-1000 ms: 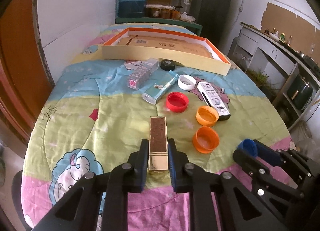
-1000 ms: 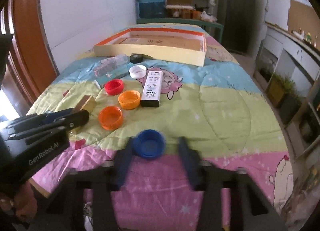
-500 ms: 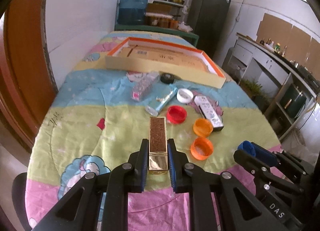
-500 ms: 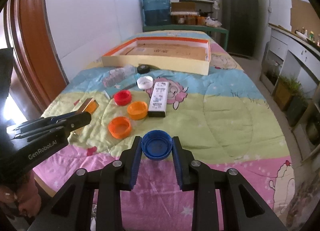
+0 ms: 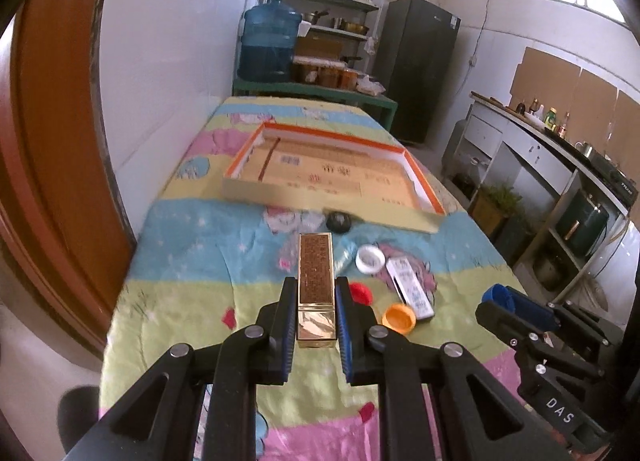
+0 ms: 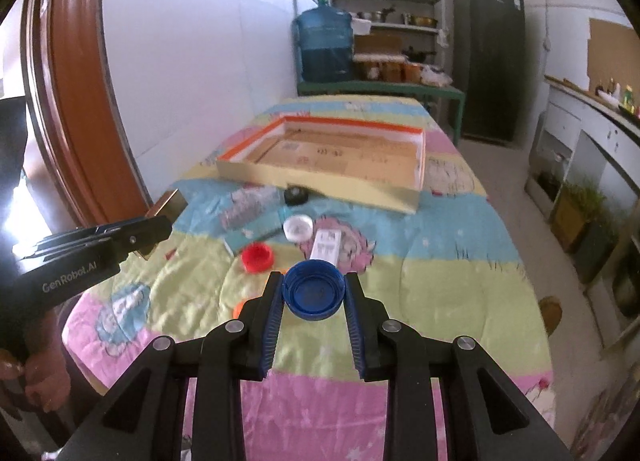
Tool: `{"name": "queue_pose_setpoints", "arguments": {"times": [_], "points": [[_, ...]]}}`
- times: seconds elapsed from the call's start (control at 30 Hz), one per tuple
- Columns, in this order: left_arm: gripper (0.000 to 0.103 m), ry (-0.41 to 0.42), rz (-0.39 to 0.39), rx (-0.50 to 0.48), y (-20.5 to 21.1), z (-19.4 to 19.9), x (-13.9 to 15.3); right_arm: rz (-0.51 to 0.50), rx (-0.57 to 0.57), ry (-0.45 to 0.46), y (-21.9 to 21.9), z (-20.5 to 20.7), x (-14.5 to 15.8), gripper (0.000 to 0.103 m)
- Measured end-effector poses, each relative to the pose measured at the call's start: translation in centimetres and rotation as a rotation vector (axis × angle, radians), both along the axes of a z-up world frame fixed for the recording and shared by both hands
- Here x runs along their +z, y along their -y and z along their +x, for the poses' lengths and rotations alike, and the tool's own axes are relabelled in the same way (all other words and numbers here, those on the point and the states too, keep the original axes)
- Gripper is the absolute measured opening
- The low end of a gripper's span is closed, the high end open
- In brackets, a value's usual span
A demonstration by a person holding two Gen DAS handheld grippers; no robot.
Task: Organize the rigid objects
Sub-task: 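Carry the gold tube and blue cap into the box and open both tools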
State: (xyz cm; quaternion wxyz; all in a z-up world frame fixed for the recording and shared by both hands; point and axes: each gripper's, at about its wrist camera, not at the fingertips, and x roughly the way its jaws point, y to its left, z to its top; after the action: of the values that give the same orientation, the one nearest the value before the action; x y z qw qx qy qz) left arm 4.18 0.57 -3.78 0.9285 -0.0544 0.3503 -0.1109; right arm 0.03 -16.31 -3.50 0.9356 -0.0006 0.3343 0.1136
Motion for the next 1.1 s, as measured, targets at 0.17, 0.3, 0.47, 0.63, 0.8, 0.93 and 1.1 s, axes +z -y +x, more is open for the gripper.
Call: {"name": "queue_pose_setpoints", "arguments": {"times": [0.17, 0.3, 0.47, 0.63, 0.8, 0.93, 1.1], "points": [[0.018, -0.006, -0.006, -0.019, -0.4, 2.0, 1.5, 0.000, 0.024, 0.026, 0.3, 1.6, 1.9, 0.030], [0.018, 0.013, 0.035, -0.033, -0.1, 3.8, 2.7, -0.009, 0.042, 0.046, 0.5, 3.3, 3.2, 0.030], [0.018, -0.023, 0.013, -0.061, -0.3, 6.9, 3.3, -0.020, 0.059, 0.061, 0.6, 5.5, 4.1, 0.030], [0.018, -0.036, 0.026, -0.078, 0.2, 10.0, 3.5, -0.018, 0.076, 0.067, 1.2, 8.4, 4.8, 0.030], [0.018, -0.043, 0.041, -0.088, 1.0, 13.7, 3.7, -0.017, 0.105, 0.059, 1.8, 12.1, 5.1, 0.030], [0.018, -0.051, 0.064, -0.080, 1.5, 16.5, 3.2, 0.012, 0.115, 0.031, 2.2, 15.6, 4.8, 0.030], [0.018, -0.086, 0.081, -0.077, 2.0, 19.7, 2.0, 0.004, 0.117, 0.004, 1.9, 18.8, 3.7, 0.030]]}}
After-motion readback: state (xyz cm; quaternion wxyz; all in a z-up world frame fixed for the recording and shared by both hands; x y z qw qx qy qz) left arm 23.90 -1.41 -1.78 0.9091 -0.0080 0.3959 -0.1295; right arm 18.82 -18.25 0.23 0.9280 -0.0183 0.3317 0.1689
